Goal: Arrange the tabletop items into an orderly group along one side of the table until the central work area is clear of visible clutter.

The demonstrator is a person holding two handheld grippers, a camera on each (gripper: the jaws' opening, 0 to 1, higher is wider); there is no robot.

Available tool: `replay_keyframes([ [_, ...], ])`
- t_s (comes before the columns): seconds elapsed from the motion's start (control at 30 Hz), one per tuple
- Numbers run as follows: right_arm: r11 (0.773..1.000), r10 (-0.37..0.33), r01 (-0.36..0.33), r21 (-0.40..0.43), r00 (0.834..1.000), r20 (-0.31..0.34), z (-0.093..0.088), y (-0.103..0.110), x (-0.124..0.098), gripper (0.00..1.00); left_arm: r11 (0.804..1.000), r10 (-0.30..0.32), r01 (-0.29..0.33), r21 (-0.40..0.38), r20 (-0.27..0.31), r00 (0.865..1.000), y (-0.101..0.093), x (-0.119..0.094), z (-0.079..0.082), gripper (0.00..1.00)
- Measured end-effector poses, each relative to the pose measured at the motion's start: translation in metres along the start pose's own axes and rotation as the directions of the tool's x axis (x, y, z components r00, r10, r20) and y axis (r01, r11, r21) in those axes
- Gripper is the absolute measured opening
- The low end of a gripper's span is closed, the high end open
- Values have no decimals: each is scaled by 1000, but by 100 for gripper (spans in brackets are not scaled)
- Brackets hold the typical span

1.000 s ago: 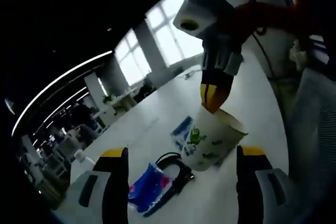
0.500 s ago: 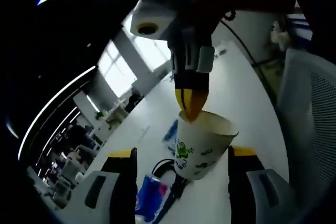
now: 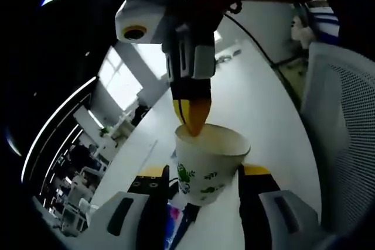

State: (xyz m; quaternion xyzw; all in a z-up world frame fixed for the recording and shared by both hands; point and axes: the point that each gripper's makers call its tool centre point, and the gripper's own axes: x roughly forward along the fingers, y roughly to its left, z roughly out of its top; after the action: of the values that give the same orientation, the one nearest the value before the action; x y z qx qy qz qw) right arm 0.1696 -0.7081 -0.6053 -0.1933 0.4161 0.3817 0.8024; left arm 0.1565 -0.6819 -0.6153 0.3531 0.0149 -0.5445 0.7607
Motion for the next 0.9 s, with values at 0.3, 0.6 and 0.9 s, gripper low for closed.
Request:
replay_keyframes([
  [0.3, 999, 43, -43, -4, 999, 17, 5, 5, 1, 0, 1000, -26, 26, 4, -2, 1000, -4, 0, 0, 41],
  [0.6, 999, 44, -44, 6, 998, 45, 11, 3, 2, 0, 997, -29, 29, -75, 8, 1000, -1, 1, -1, 40],
  [0.9, 998, 48, -52, 46, 995, 92, 16, 0, 5, 1, 973, -51, 55, -223, 26, 998, 0, 1, -3, 38],
])
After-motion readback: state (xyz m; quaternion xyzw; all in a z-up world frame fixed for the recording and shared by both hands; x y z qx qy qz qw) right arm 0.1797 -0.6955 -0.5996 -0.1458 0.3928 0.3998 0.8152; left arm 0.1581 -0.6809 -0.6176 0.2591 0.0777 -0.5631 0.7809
